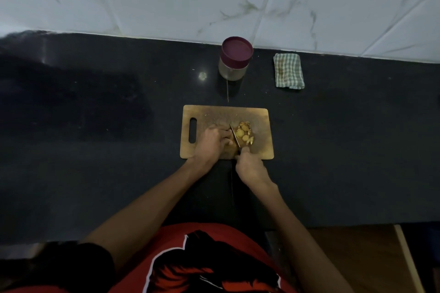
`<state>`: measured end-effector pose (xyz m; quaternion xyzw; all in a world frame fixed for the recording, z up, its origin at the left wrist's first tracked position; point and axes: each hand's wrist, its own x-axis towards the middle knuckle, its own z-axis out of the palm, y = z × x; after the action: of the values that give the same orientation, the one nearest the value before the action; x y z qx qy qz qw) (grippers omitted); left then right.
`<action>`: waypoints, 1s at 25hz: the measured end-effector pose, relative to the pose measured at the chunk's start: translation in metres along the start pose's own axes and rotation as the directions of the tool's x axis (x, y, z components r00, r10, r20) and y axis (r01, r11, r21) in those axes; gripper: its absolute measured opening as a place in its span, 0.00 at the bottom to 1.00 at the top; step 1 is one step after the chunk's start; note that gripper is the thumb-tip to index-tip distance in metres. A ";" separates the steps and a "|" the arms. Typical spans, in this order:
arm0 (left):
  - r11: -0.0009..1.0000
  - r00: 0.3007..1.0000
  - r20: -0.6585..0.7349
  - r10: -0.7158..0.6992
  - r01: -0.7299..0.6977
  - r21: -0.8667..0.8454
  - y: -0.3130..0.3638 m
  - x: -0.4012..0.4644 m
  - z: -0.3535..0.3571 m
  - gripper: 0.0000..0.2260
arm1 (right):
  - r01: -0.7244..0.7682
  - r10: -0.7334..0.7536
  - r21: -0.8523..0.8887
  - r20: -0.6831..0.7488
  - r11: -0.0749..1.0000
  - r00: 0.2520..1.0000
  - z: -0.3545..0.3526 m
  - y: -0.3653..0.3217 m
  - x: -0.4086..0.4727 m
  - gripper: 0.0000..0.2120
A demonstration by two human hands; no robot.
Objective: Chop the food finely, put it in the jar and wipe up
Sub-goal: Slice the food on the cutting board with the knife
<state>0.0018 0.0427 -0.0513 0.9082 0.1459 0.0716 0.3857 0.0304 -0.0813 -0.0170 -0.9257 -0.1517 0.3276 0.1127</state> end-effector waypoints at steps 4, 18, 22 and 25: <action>0.998 0.999 0.034 -0.015 0.017 -0.068 -0.003 0.002 -0.003 0.08 | -0.016 0.016 0.044 0.001 0.999 1.000 0.008 0.019 -0.012 0.09; 0.995 0.995 0.032 0.099 -0.099 0.004 -0.007 -0.004 -0.003 0.05 | -0.060 0.061 0.012 -0.066 0.998 0.996 0.001 -0.014 0.002 0.14; 0.993 0.995 0.021 0.101 -0.099 -0.060 -0.010 0.000 -0.012 0.08 | -0.062 0.067 0.067 -0.074 0.996 0.995 0.003 -0.013 0.001 0.14; 0.989 0.997 0.004 0.074 -0.073 -0.130 -0.012 0.000 -0.013 0.13 | -0.038 0.049 0.130 -0.080 0.991 0.996 0.005 -0.006 0.000 0.14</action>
<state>-0.0043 0.0594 -0.0510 0.8862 0.1056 0.0912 0.4417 0.0261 -0.0748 -0.0190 -0.9324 -0.1051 0.3005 0.1711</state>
